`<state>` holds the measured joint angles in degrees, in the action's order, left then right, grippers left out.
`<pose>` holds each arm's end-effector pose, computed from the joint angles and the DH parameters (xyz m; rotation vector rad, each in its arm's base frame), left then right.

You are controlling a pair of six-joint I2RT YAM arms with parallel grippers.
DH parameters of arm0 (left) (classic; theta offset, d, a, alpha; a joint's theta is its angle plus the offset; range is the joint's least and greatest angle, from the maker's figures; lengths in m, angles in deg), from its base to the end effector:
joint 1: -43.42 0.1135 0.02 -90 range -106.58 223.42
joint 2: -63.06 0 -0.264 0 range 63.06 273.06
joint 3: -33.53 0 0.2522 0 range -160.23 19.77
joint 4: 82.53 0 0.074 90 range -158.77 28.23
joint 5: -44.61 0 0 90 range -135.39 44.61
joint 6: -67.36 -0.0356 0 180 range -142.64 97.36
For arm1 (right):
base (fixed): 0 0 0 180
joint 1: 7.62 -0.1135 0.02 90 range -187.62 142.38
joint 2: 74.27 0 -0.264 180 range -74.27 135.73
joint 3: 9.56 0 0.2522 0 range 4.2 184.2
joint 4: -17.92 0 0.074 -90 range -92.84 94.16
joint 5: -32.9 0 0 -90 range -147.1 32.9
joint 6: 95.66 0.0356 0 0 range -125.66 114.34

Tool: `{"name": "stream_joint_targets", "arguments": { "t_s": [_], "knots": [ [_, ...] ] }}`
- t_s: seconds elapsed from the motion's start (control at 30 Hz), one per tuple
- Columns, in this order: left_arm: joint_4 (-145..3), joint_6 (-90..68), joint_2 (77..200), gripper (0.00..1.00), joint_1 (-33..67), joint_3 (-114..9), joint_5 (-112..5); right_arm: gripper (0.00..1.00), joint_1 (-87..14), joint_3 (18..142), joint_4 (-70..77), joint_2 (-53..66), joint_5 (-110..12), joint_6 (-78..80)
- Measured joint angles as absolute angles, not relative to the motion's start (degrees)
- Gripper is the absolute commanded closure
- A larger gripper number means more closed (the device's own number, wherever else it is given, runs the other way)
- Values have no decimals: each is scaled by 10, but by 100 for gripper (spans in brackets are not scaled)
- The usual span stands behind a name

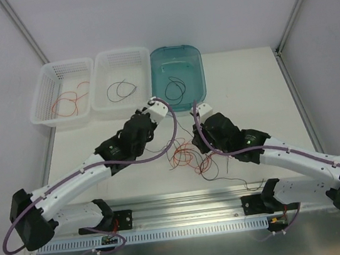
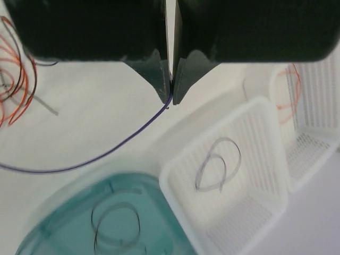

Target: Untangle the cables

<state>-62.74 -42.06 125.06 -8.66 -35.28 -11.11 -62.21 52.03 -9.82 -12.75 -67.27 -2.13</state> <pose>0.1678 -0.1827 0.3533 0.6579 1.6314 0.1234 0.1459 0.1943 0.2952 -0.7926 1.9183 0.4476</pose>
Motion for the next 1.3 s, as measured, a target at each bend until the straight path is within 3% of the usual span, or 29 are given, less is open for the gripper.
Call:
{"name": "stream_joint_targets", "arguments": {
  "t_s": [0.2,0.43,0.7,0.97,1.0,1.3],
  "knots": [
    [-598,-350,1320,100,-23,-294,-100,99,-622,519,-116,-123,-666,-18],
    [-588,-331,1313,100,8,-355,-47,99,-623,518,-52,-124,-641,-8],
    [-573,-382,1186,94,7,-421,-77,99,-626,519,31,-143,-635,-4],
    [-590,-326,1046,86,28,-406,-132,99,-626,509,-26,-154,-639,-4],
    [-595,-316,1044,82,30,-392,-134,99,-626,507,-34,-155,-640,-5],
    [-586,-200,1170,81,34,-243,-138,99,-622,501,-90,-161,-646,-6]
  ]
}}
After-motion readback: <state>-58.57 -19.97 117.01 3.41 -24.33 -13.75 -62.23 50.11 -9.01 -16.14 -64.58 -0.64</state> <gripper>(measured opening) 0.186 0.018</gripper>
